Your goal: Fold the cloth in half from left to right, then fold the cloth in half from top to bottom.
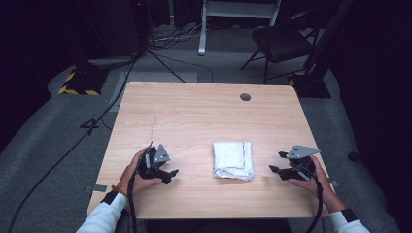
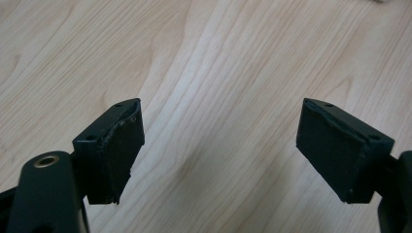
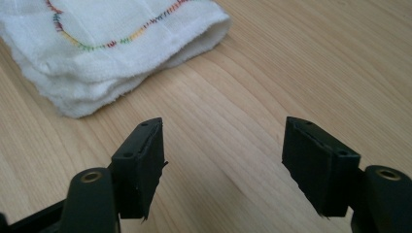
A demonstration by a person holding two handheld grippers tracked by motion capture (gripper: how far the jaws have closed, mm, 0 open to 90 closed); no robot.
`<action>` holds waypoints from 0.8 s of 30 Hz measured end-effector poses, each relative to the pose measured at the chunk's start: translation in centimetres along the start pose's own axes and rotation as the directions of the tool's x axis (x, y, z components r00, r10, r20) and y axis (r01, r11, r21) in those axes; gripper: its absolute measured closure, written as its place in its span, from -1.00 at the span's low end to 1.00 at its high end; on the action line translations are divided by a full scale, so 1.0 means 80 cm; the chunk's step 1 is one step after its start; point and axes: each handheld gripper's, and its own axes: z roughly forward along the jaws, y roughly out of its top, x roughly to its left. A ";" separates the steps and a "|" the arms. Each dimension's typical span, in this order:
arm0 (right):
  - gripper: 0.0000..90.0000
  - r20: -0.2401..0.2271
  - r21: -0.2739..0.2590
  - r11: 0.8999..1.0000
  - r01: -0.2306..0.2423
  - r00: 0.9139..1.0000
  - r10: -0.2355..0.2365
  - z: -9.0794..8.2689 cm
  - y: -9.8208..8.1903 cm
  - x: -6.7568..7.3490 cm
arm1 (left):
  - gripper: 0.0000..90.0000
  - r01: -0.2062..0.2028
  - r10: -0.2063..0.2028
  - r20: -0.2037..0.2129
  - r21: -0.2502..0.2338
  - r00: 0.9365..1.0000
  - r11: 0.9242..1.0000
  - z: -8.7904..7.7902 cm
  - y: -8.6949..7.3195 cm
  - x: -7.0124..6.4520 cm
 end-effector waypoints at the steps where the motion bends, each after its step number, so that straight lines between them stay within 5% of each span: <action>1: -0.29 0.002 0.001 1.000 -0.008 1.000 0.008 -0.002 -0.003 -0.002 | -0.60 0.004 -0.004 -0.004 0.000 1.000 1.000 -0.002 -0.002 0.001; 8: -0.32 0.046 0.015 0.999 -0.048 0.998 0.047 -0.015 -0.028 -0.015 | -0.59 0.042 -0.042 -0.065 -0.001 0.997 0.999 -0.016 -0.023 0.012; 15: -0.33 0.076 0.022 0.994 -0.107 0.992 0.105 -0.027 -0.056 -0.030 | -0.59 0.068 -0.062 -0.117 0.049 0.991 0.996 -0.015 -0.044 0.024; 24: -0.34 0.123 -0.025 0.968 -0.252 0.960 0.253 -0.049 -0.107 -0.054 | -0.60 0.156 -0.153 -0.102 0.022 0.983 0.988 -0.023 -0.065 0.039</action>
